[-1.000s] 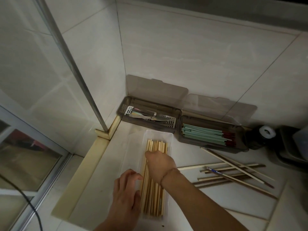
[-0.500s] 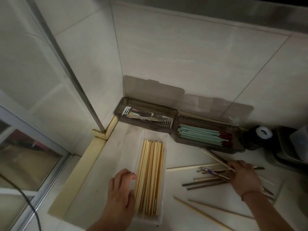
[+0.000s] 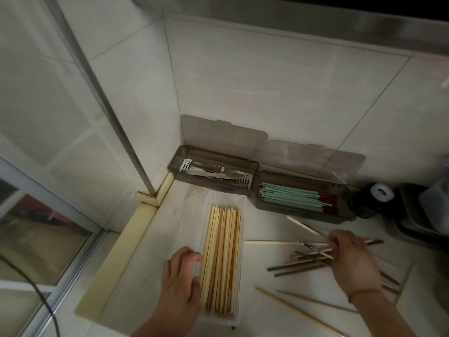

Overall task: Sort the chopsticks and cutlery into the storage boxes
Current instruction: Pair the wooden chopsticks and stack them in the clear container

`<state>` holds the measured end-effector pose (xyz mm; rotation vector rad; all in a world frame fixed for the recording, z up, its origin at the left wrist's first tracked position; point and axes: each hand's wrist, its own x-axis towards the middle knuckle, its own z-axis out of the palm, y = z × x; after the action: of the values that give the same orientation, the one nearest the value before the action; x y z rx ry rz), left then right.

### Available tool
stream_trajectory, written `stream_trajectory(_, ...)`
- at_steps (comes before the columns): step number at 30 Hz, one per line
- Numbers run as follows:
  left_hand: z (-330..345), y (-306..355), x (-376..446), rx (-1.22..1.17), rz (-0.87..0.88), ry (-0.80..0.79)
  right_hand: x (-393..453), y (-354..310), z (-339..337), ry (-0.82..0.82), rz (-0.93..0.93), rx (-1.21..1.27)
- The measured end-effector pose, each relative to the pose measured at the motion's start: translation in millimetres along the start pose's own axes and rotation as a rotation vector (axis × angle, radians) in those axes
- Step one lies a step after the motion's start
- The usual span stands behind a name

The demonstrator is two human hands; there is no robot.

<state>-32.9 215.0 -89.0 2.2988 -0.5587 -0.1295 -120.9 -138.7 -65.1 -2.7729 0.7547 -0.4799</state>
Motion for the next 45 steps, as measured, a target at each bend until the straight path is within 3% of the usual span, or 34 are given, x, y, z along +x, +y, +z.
stream_trajectory(4,-2.5,0.8,0.2,-0.014,0.019,0.001,-13.7,-95.3,-38.3,0.066,-0.076,0.476)
stream_trajectory(7,-3.2,0.4,-0.4,-0.020,0.024,-0.009,-14.7,-154.1,-36.4,-0.096,-0.129,0.733)
stream_trajectory(10,-1.9,-0.9,-0.4,-0.021,0.011,-0.010,-10.1,-195.5,-9.5,-0.316,-0.184,0.610)
stream_trajectory(16,-1.7,-0.7,0.8,-0.013,0.005,-0.002,-2.6,-236.2,42.0,-0.755,-0.158,0.058)
stream_trajectory(19,-1.5,-0.5,1.1,-0.013,0.000,-0.007,-4.5,-240.7,47.2,-0.862,-0.207,-0.104)
stream_trajectory(21,-1.0,-1.6,0.9,-0.009,-0.001,-0.003,-9.9,-240.8,47.1,-0.846,-0.270,-0.164)
stream_trajectory(24,0.2,-3.4,0.3,-0.008,-0.010,-0.018,-20.7,-233.1,40.7,-0.739,-0.384,-0.059)
stream_trajectory(28,0.5,-3.9,0.7,-0.002,-0.026,-0.023,-28.6,-189.5,23.9,-0.310,-0.530,0.289)
stream_trajectory(30,-1.2,-1.2,0.6,-0.007,-0.018,-0.023,-21.3,-147.7,18.6,-0.118,-0.448,0.355)
stream_trajectory(33,-2.3,2.1,0.3,-0.010,-0.008,-0.015,0.4,-67.2,13.6,0.014,-0.146,0.229)
stream_trajectory(38,-2.4,2.2,-0.1,-0.007,-0.005,-0.012,23.2,57.8,14.2,-0.211,0.339,-0.108)
stream_trajectory(41,-3.2,3.2,0.1,0.004,0.002,-0.012,23.5,98.3,27.3,-0.386,0.351,-0.233)
stream_trajectory(45,-3.3,4.8,0.0,0.009,0.008,-0.019,22.4,105.6,34.2,-0.330,0.326,-0.181)
